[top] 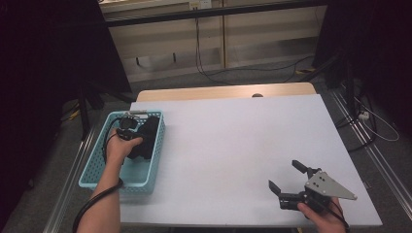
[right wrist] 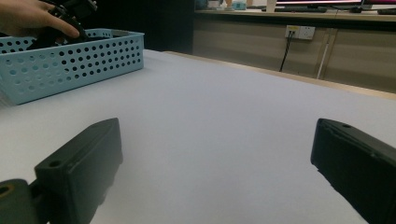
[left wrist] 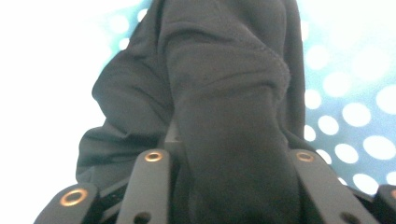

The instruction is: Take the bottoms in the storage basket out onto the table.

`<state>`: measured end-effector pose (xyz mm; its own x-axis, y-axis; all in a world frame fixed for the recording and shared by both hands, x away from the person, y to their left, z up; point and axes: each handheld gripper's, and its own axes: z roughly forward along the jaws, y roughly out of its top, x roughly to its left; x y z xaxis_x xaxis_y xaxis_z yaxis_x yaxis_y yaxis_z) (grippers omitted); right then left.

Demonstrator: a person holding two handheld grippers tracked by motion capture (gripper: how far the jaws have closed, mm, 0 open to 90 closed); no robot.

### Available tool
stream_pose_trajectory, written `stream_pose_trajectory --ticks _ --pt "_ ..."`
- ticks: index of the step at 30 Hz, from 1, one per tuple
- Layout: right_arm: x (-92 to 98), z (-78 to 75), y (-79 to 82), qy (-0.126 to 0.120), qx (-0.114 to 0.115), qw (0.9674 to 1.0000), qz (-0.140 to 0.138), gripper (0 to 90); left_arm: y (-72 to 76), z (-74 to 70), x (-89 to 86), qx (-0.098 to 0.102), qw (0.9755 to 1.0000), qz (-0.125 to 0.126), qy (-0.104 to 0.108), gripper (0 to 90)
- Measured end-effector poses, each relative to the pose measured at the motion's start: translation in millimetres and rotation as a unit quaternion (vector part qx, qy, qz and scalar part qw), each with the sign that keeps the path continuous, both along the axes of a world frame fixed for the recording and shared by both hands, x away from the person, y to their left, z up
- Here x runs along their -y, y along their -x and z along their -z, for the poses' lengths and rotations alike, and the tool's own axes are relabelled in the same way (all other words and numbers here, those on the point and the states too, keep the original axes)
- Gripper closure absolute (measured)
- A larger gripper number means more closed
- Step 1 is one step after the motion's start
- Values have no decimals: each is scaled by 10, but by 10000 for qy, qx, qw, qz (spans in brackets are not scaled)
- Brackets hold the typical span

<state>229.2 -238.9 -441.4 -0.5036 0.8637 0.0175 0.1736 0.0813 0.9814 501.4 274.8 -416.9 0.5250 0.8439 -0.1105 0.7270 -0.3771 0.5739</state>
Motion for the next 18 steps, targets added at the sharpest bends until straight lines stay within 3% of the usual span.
stream_pose_trajectory --ticks 7,8,15,18 --pt "23 0 11 -12 3 10000 26 12 3 -274 -65 -131 9995 -115 248 770" --pt "26 0 16 -22 -6 10000 32 12 12 -362 -88 -119 9993 -159 312 772" --pt "22 -4 23 -13 17 10000 24 12 51 -625 -126 85 9989 -282 378 778" --pt "19 -4 23 -24 20 10000 25 12 73 -828 -188 221 9974 -339 592 779"
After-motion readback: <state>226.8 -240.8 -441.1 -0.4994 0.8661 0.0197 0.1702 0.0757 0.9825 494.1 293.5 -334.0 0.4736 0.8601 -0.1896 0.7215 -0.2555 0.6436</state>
